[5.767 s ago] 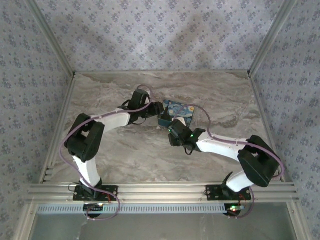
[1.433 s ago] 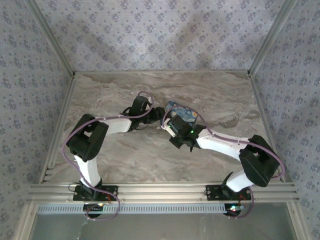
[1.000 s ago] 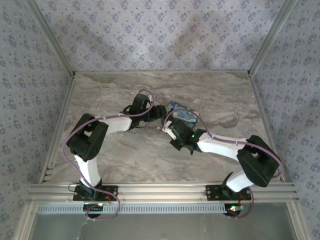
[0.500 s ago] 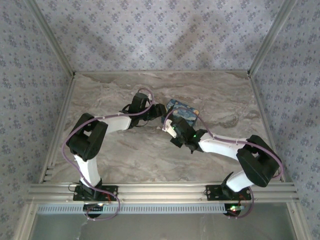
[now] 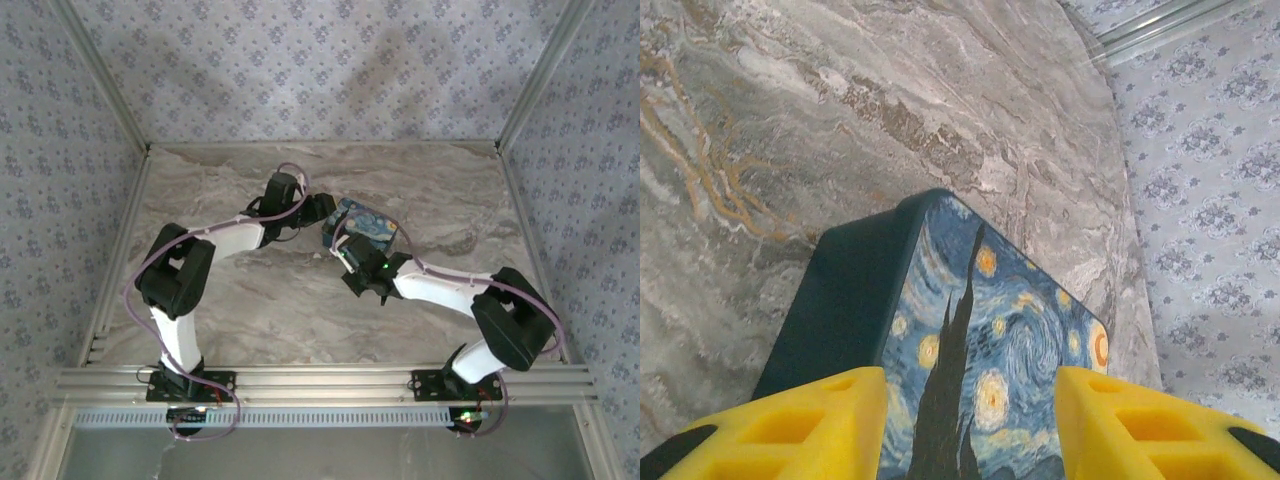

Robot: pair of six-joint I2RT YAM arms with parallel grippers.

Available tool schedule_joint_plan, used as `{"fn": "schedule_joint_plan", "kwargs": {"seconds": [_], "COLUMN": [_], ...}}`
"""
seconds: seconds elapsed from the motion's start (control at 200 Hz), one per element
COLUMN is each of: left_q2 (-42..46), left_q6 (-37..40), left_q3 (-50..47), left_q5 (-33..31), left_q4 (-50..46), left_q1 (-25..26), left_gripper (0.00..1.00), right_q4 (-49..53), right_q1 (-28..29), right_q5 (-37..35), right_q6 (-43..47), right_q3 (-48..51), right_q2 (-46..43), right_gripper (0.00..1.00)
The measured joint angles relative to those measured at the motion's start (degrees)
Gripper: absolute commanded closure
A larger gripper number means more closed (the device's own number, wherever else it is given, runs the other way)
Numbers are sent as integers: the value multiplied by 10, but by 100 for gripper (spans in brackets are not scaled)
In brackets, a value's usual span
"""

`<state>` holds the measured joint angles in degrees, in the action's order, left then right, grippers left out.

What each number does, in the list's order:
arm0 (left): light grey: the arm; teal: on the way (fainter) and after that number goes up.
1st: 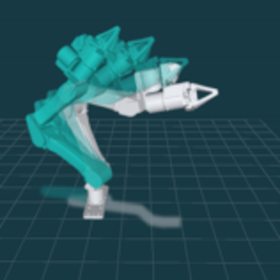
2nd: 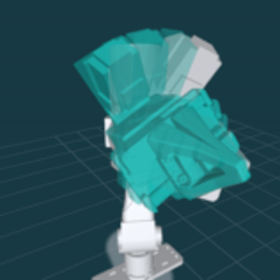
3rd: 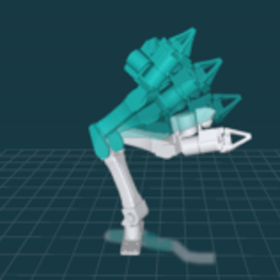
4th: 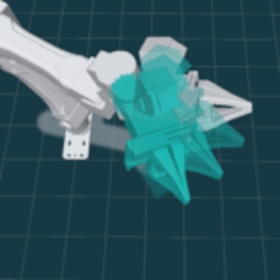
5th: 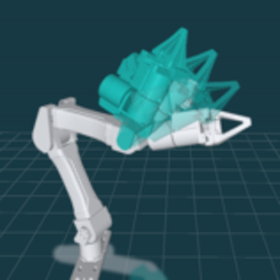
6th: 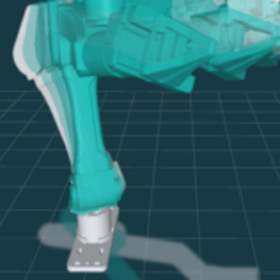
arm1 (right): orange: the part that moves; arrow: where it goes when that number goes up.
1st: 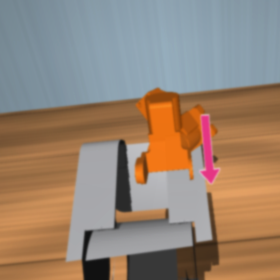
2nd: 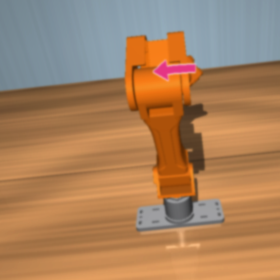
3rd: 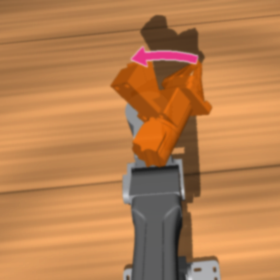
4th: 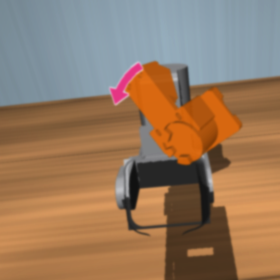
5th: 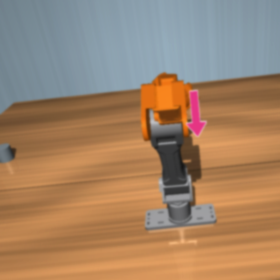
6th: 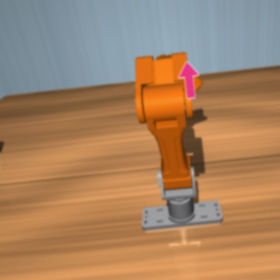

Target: Unlock the padlock with the key

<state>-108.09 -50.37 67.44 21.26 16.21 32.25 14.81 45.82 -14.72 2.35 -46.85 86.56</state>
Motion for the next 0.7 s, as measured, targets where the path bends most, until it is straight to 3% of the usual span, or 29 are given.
{"fn": "schedule_joint_plan", "kwargs": {"seconds": [0.44, 0.7], "left_q2": [-49, -71], "left_q6": [13, 13], "left_q3": [52, 58], "left_q5": [7, 25], "left_q4": [-28, -30], "left_q1": [0, 1], "left_gripper": [53, 54], "right_q4": [13, 5], "right_q1": [-12, -12], "right_q5": [28, 28], "right_q6": [-19, 27], "right_q3": [-5, -18], "right_q2": [14, 29], "right_gripper": [100, 100]}}
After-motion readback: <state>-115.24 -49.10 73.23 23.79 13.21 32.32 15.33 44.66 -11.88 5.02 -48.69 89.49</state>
